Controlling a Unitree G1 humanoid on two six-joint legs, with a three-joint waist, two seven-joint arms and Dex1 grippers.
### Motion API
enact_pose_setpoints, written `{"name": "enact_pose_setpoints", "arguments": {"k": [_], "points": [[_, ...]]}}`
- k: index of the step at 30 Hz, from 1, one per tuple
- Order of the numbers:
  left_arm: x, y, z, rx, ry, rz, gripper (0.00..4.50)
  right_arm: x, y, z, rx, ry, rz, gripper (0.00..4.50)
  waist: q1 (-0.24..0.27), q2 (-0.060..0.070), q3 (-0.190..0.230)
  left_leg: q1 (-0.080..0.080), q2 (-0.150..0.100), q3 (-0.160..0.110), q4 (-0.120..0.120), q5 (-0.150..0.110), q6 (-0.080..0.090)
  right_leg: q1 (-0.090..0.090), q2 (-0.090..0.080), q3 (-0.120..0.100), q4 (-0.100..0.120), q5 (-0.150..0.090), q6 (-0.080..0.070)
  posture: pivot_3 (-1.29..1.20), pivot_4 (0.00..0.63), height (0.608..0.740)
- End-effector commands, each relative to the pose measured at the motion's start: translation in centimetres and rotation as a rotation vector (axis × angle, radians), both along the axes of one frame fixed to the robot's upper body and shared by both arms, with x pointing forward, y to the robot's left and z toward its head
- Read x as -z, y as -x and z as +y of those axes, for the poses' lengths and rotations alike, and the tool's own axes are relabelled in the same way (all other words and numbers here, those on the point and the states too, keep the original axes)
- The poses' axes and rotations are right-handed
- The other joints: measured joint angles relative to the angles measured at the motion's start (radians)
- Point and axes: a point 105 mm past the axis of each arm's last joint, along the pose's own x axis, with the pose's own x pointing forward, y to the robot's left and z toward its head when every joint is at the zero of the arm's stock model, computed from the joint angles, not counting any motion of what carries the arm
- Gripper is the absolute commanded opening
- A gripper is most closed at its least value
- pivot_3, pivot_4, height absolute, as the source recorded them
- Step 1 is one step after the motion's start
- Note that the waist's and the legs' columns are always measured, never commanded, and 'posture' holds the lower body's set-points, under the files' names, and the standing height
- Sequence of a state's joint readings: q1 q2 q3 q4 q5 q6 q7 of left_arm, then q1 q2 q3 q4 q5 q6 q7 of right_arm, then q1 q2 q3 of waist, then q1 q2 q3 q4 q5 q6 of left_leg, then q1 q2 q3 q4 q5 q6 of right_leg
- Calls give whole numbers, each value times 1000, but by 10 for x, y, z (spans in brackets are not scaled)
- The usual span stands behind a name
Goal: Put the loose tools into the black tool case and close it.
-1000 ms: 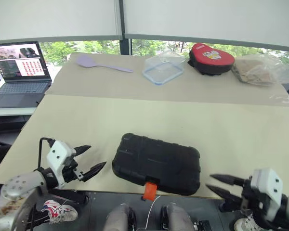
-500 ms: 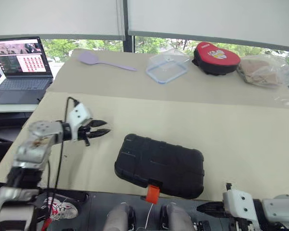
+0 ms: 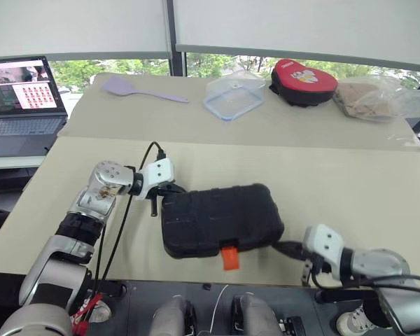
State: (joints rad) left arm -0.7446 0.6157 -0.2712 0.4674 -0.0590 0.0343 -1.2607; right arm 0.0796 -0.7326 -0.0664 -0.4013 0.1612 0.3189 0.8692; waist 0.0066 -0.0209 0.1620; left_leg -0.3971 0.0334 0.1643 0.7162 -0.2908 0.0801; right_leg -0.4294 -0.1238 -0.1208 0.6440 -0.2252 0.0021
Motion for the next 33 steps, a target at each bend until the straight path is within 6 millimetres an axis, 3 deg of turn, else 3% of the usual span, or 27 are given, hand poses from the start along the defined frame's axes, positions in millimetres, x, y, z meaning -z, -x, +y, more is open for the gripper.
{"name": "enact_pose_setpoints", "arguments": {"k": [1, 5, 8, 11, 15, 21, 27, 33], "points": [[-37, -7, -7, 7, 107, -53, 14, -21, -8, -10, 36, -36, -51, 0, 6, 0, 0, -1, 0, 0, 1, 0, 0, 0, 0, -1, 0, 0, 0, 0, 150, 731], [-78, 2, -27, 63, 264, -18, 14, -33, 2, -13, -20, -89, -1, 0, 7, 0, 0, -12, -1, 0, 8, 0, 1, -8, 1, -2, 3, 1, 1, 0, 150, 731], [-86, 24, -51, 183, 281, 50, 14, -34, 20, -8, -125, -118, 72, 0, 8, 0, 0, -12, -1, -1, 10, 0, 2, -7, 1, -2, 3, 1, 3, 0, 150, 731], [-69, 41, -69, 296, 188, 51, 14, -32, 36, 1, -213, -132, 125, 0, 6, 0, 0, -9, -1, -1, 10, -1, 2, -4, 1, -2, 3, 0, 3, 0, 150, 731], [-39, 45, -86, 361, 65, 22, 14, -28, 43, 17, -280, -141, 143, 0, 4, 0, 0, -5, 0, -1, 10, -1, 2, -1, 2, -1, 3, 0, 3, 0, 150, 731], [9, 49, -81, 468, -173, -40, 14, -19, 34, 40, -340, -112, 98, 0, 5, 1, -1, -2, 0, -3, 10, -1, 2, 2, 1, 0, 2, 1, 2, 0, 150, 731], [15, 50, -79, 475, -183, -42, 14, -14, 22, 63, -377, -99, 59, 0, 5, 2, -2, -1, 0, -5, 10, -2, 3, 4, 0, -1, 2, 1, 2, 0, 150, 731], [9, 47, -85, 463, -154, -48, 14, 4, 18, 65, -392, -12, 69, 0, 6, 2, -2, -1, 0, -5, 11, -2, 3, 5, 0, -2, 2, 1, 2, 0, 150, 731]]}}
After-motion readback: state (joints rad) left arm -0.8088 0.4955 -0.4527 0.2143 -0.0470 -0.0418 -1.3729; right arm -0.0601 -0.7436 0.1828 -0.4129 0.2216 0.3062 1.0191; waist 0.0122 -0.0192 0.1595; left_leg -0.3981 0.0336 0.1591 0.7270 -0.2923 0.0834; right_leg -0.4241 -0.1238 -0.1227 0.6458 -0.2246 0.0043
